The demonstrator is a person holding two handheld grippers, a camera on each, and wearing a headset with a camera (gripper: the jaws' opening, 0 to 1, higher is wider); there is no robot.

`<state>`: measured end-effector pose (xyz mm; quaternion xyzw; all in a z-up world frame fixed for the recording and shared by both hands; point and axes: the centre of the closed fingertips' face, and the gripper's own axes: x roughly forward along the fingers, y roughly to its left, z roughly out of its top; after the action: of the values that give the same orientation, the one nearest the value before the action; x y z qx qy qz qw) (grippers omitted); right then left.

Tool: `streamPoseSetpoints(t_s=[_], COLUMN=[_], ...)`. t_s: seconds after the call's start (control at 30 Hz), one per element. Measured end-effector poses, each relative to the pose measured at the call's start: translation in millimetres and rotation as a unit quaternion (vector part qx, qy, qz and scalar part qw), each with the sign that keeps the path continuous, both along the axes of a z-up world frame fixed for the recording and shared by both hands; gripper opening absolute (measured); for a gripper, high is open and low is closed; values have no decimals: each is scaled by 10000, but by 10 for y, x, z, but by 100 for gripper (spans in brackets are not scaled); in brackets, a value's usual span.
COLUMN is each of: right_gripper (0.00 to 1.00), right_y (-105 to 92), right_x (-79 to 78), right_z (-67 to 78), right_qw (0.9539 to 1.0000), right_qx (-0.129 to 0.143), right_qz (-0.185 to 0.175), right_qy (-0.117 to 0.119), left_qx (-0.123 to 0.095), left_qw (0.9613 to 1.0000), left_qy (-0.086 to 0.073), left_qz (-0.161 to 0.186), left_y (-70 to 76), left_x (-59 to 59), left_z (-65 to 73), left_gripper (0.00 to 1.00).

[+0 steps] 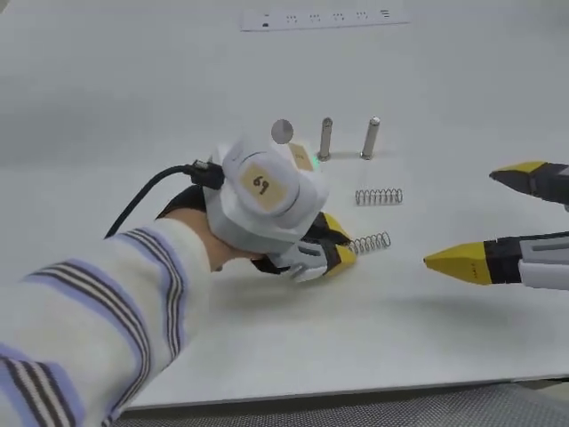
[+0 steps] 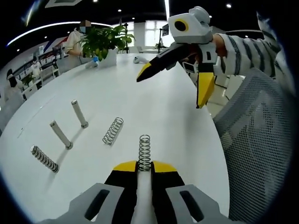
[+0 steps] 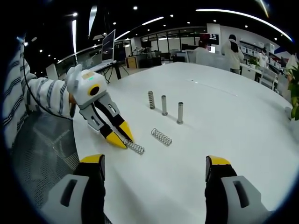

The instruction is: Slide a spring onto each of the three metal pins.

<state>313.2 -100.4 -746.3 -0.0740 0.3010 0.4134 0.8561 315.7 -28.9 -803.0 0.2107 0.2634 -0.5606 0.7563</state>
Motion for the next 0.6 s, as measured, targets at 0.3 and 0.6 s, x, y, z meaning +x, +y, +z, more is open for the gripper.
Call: streamPoseSetpoints(t_s=[0.3, 0.6], right_gripper=[86, 85], right_y=[-19, -54], right_x=[-14, 6], right_z=[13, 28], right_qw=[10000, 10000], right_qx=[-2, -5], right_qz=[5, -4], right_qy=[-8, -42], left_qx=[-61, -63], left_qw=[9996, 9987], left_qy=[265, 457], left_qz=[111, 216], left_y=[22, 85], left_x=[-20, -18], left_z=[8, 7], left_gripper=[2, 2])
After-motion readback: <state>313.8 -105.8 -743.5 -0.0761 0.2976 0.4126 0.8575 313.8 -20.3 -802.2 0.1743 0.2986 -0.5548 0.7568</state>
